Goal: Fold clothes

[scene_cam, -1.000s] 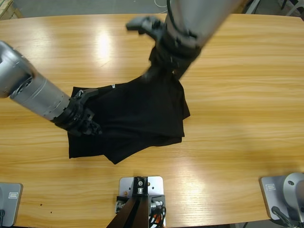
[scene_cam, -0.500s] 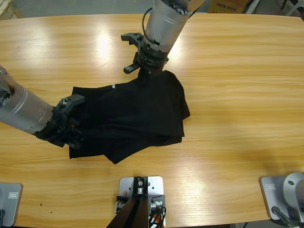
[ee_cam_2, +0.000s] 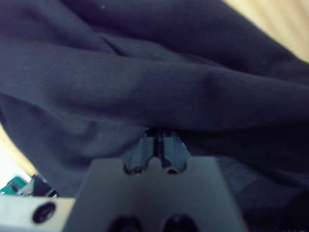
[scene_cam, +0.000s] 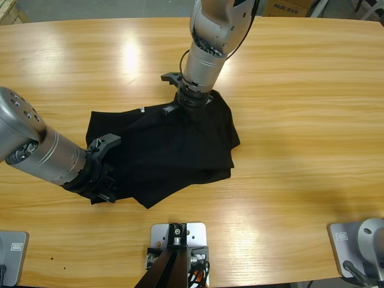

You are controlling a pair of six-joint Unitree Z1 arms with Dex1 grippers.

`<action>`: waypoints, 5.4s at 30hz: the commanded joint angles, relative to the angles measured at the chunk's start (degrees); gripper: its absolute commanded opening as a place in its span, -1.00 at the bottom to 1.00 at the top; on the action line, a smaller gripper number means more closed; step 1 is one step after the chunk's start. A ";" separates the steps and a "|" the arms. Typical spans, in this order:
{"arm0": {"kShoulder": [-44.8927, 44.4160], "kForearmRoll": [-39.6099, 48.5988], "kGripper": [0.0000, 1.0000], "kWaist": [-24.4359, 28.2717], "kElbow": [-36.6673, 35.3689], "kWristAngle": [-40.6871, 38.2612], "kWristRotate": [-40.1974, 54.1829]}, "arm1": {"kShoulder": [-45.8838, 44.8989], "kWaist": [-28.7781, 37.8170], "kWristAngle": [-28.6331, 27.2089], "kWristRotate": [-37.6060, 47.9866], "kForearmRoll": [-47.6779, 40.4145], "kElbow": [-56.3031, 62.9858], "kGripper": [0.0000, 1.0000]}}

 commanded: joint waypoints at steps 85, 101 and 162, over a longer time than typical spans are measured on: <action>7.44 6.47 -1.00 19.06 -20.87 -7.23 7.03 | -29.90 5.67 -11.97 23.16 -31.39 46.85 -1.00; 7.38 6.40 -1.00 19.05 -21.10 -7.06 6.80 | -22.05 5.37 -14.56 24.76 -37.16 53.88 -1.00; 3.41 13.63 -1.00 23.58 -25.62 5.88 4.29 | -31.33 5.37 -15.17 24.67 -24.35 52.14 -1.00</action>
